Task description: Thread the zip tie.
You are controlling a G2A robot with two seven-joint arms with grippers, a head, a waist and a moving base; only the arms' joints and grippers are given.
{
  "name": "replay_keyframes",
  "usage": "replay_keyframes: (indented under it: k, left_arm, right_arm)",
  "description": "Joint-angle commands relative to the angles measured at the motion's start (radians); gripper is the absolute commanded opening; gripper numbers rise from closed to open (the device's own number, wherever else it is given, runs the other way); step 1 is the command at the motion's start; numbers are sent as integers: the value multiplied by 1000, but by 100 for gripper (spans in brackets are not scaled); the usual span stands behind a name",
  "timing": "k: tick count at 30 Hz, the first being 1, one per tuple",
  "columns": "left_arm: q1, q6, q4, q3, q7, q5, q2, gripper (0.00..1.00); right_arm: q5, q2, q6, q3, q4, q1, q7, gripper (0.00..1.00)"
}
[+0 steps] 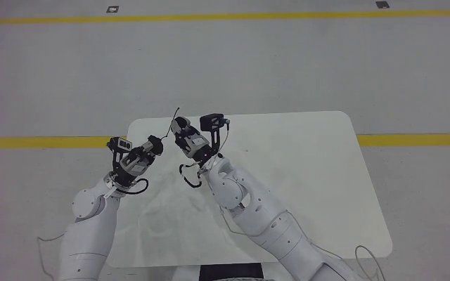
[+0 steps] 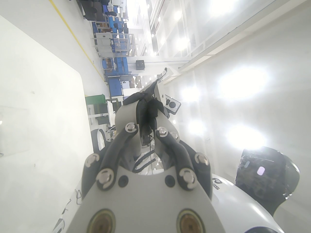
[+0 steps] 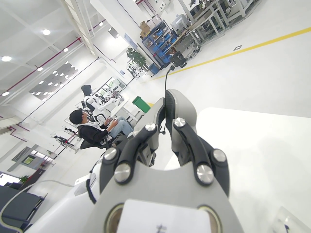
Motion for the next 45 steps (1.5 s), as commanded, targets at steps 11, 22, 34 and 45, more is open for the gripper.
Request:
replay_keyframes:
  k: [11,22,34,45]
  left_arm:
    - [3,7,-23,17,48,1,5,0]
    - [-2,4,-22,28,50,-5,14,0]
    - [-1,0,-36,35,47,-15,22,0]
    - [0,0,-42,38,53,-15,25,0]
  right_arm:
    - [4,-4,0,5,3,-5,7,0]
    - [94,-15,-6,16,15,-14,2,0]
    - [192,-23,24,37,31,-15,55,0]
    - [213,-25,-12,38,36,-17,72,0]
